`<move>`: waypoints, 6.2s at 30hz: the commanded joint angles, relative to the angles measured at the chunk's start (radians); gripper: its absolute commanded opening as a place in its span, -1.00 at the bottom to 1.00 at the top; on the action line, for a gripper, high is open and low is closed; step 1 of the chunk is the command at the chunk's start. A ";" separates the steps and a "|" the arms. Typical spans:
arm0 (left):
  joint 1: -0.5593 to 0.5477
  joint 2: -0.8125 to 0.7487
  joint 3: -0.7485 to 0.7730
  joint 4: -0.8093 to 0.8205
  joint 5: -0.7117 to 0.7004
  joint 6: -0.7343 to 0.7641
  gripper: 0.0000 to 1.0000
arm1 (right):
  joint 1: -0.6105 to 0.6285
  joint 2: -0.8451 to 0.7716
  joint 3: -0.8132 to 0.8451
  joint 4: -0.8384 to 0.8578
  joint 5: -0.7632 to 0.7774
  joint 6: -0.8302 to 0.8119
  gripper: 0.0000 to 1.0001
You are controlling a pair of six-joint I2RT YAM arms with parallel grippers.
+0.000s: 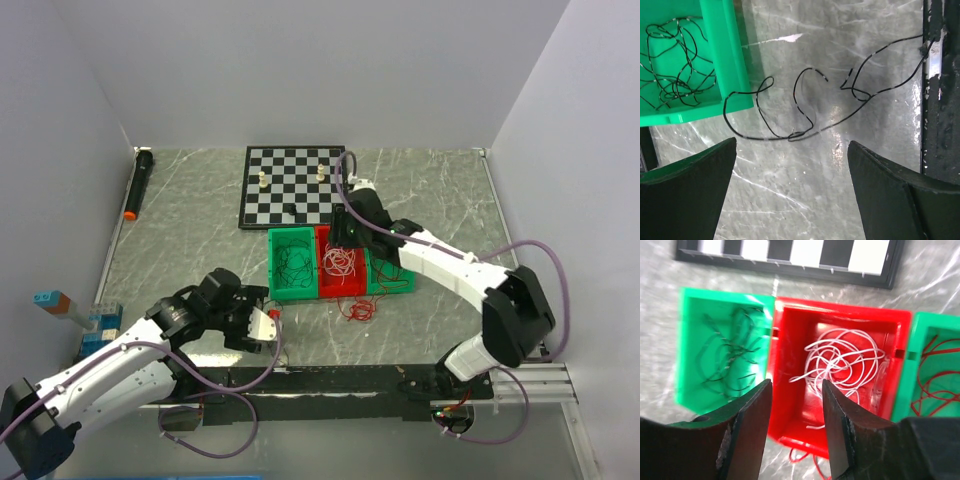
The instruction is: Untangle the cables
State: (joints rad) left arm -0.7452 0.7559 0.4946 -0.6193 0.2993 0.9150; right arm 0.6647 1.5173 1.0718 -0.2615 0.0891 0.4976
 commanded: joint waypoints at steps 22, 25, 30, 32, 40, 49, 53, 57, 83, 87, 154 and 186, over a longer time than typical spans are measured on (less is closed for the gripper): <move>-0.002 0.183 -0.005 0.038 0.196 0.335 0.98 | -0.097 -0.468 -0.150 -0.081 0.066 -0.021 0.03; -0.014 0.238 0.013 0.036 0.208 0.401 0.98 | -0.103 -0.483 -0.173 -0.073 0.060 -0.008 0.01; -0.054 0.345 0.048 0.001 0.204 0.476 0.98 | -0.111 -0.490 -0.199 -0.053 0.047 0.005 -0.01; -0.065 0.378 0.058 -0.010 0.196 0.501 0.98 | -0.112 -0.496 -0.213 -0.038 0.043 0.004 -0.03; -0.114 0.453 0.099 -0.011 0.185 0.524 0.85 | -0.120 -0.486 -0.248 0.008 0.008 0.007 -0.10; -0.246 0.451 0.081 -0.059 0.096 0.553 -0.49 | -0.134 -0.488 -0.274 0.021 -0.006 0.019 -0.21; -0.252 0.435 0.091 -0.082 0.097 0.533 -0.63 | -0.135 -0.491 -0.277 0.016 -0.005 0.019 -0.27; -0.252 0.421 0.174 -0.015 0.069 0.367 -0.99 | -0.140 -0.488 -0.271 0.013 -0.008 0.019 -0.33; 0.027 0.459 0.460 0.575 -0.210 -0.582 -0.98 | -0.152 -0.516 -0.254 -0.019 0.011 0.041 -0.54; 0.040 0.473 0.453 0.609 -0.177 -0.674 -0.99 | -0.152 -0.513 -0.263 -0.010 -0.002 0.044 -0.55; 0.049 0.767 0.571 0.311 -0.171 -0.987 0.18 | -0.178 -0.554 -0.299 -0.010 -0.052 0.068 -0.36; 0.277 0.525 0.924 -0.191 0.209 -0.677 0.93 | 0.228 -0.229 -0.366 -0.105 0.066 0.171 -0.03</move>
State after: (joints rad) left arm -0.5037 1.2804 1.3861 -0.7574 0.4988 0.2432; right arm 0.8738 1.2407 0.6495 -0.4210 0.1719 0.6815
